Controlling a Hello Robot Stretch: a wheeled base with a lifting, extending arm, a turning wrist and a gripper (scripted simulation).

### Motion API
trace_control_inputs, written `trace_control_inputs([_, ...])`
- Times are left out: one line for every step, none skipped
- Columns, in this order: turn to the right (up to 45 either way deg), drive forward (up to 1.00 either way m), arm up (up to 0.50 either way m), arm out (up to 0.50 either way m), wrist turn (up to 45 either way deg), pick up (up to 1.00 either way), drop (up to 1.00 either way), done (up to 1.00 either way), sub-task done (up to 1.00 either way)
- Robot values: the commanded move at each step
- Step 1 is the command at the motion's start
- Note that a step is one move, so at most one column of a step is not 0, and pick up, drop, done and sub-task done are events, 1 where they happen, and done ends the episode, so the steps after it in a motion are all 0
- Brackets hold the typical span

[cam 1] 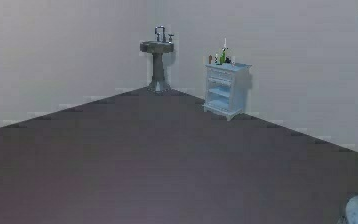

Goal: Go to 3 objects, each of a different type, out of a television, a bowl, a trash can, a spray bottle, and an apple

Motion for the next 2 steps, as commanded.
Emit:
trace_control_inputs([0.0,0.75,0.00,0.00,0.0,0.00,0.00,0.00,0.00])
trace_control_inputs([30.0,0.00,0.00,0.00,0.0,0.00,0.00,0.00,0.00])
